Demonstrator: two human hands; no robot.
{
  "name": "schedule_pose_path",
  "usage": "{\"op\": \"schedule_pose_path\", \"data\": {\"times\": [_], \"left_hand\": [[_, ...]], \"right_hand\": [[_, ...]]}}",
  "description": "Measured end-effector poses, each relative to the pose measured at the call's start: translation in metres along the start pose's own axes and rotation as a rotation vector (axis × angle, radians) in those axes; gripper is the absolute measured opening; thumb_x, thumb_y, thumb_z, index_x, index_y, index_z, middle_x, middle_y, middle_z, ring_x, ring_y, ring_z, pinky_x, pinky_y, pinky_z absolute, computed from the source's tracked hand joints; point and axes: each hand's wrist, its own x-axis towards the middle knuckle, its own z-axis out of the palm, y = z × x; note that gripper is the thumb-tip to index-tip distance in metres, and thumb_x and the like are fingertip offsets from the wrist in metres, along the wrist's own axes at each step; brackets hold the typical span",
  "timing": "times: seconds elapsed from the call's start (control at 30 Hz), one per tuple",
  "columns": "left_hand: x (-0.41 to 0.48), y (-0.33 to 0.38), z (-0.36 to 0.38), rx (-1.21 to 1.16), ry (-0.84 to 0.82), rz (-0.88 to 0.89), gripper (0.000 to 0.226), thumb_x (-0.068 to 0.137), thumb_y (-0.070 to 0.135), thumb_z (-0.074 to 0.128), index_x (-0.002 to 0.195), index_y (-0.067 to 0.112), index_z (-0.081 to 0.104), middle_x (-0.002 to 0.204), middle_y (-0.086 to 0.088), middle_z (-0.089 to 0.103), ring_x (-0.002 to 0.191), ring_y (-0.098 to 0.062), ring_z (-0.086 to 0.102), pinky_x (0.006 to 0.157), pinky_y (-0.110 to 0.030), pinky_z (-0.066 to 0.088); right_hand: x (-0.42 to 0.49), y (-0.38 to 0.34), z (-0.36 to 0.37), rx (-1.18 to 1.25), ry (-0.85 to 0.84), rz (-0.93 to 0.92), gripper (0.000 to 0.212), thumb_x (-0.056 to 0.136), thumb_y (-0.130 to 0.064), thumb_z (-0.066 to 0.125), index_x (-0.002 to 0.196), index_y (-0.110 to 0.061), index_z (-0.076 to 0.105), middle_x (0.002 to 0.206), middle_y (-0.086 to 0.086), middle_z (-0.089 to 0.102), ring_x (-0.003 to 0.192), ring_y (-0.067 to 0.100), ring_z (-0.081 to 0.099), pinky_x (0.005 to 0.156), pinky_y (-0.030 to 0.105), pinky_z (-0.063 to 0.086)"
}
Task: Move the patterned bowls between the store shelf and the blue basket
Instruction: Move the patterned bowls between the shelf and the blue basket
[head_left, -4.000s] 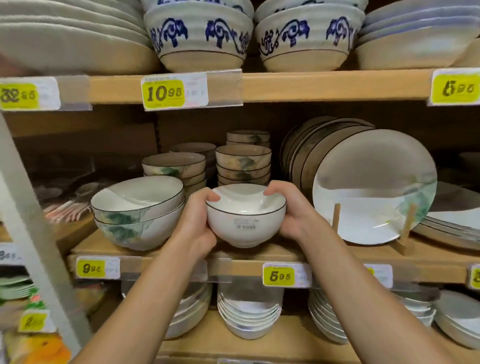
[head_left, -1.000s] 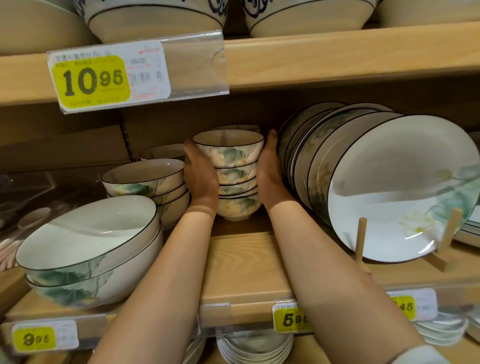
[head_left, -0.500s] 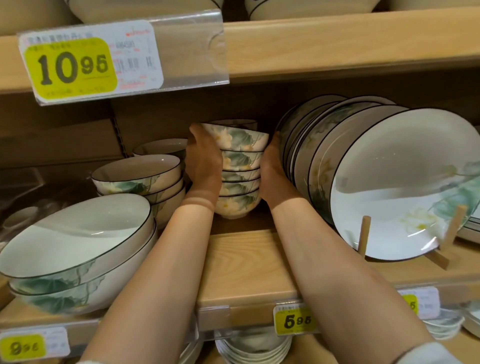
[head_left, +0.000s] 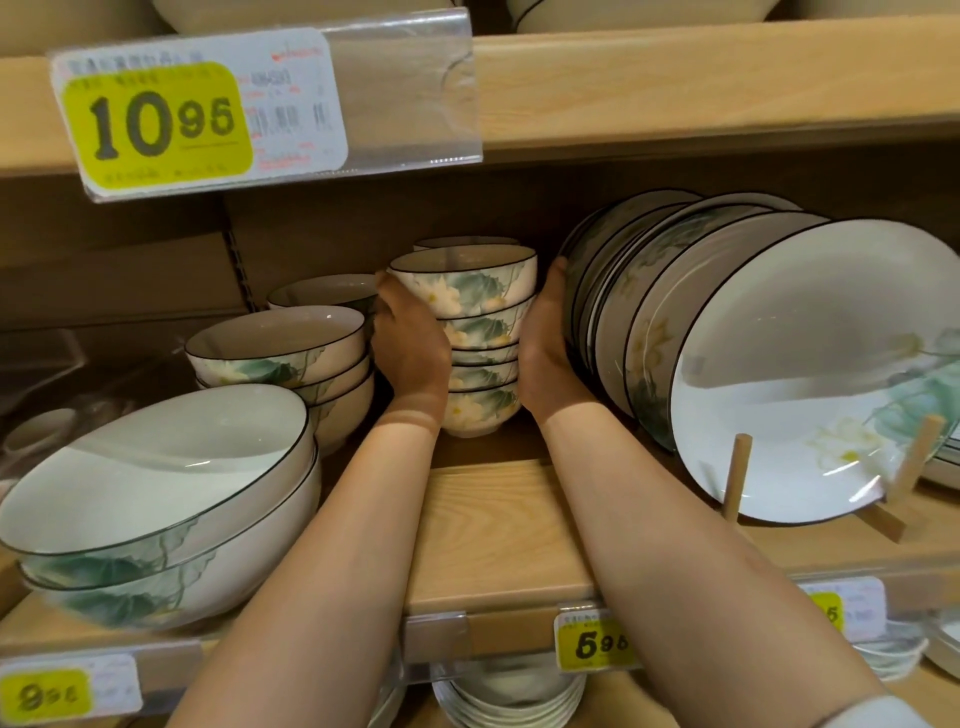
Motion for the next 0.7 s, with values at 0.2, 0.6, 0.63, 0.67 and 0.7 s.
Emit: {"op": "schedule_pose_path", "data": {"times": [0.2,0.6,0.63,0.67,0.7], "left_hand": [[-0.005,0.001,-0.005,-0.04,0.0,0.011,0.049,0.097,0.055,0.021,0.117,0.031,0.059,0.129,-0.005,0.061,0.119,-0.027,0.054,0.109,-0.047,0.037],[-0.008,0.014,-0.008,-0.039,-0.078,-0.042,0.058,0.083,0.067,0.026,0.104,0.032,0.066,0.115,0.0,0.068,0.108,-0.025,0.06,0.105,-0.044,0.043],[-0.009,0.015,-0.009,-0.045,-0.087,-0.048,0.061,0.08,0.068,0.026,0.106,0.031,0.068,0.115,0.0,0.068,0.108,-0.025,0.061,0.105,-0.044,0.043],[-0.009,0.016,-0.009,-0.048,-0.092,-0.051,0.062,0.079,0.068,0.027,0.106,0.03,0.068,0.115,0.0,0.068,0.108,-0.026,0.061,0.105,-0.043,0.043],[-0.01,0.017,-0.009,-0.053,-0.097,-0.05,0.061,0.078,0.068,0.028,0.105,0.031,0.069,0.114,0.0,0.069,0.107,-0.026,0.061,0.105,-0.043,0.043]], "right_hand": [[-0.006,0.003,0.0,-0.011,-0.021,-0.042,0.08,0.083,-0.076,0.033,0.148,-0.028,0.037,0.152,0.002,0.039,0.139,0.023,0.036,0.117,0.043,0.026],[-0.009,-0.002,0.001,-0.1,-0.115,0.035,0.061,0.088,-0.061,0.035,0.121,-0.019,0.066,0.117,0.01,0.068,0.109,0.029,0.062,0.102,0.046,0.047],[-0.01,-0.002,0.001,-0.101,-0.115,0.035,0.06,0.087,-0.059,0.035,0.119,-0.019,0.067,0.115,0.01,0.069,0.107,0.029,0.063,0.1,0.046,0.048],[-0.012,-0.002,0.001,-0.106,-0.115,0.039,0.06,0.086,-0.059,0.035,0.118,-0.019,0.067,0.114,0.01,0.069,0.106,0.03,0.063,0.1,0.046,0.048],[-0.013,-0.002,0.001,-0.11,-0.113,0.047,0.061,0.085,-0.06,0.035,0.117,-0.019,0.067,0.113,0.011,0.069,0.105,0.03,0.063,0.099,0.047,0.048]]}}
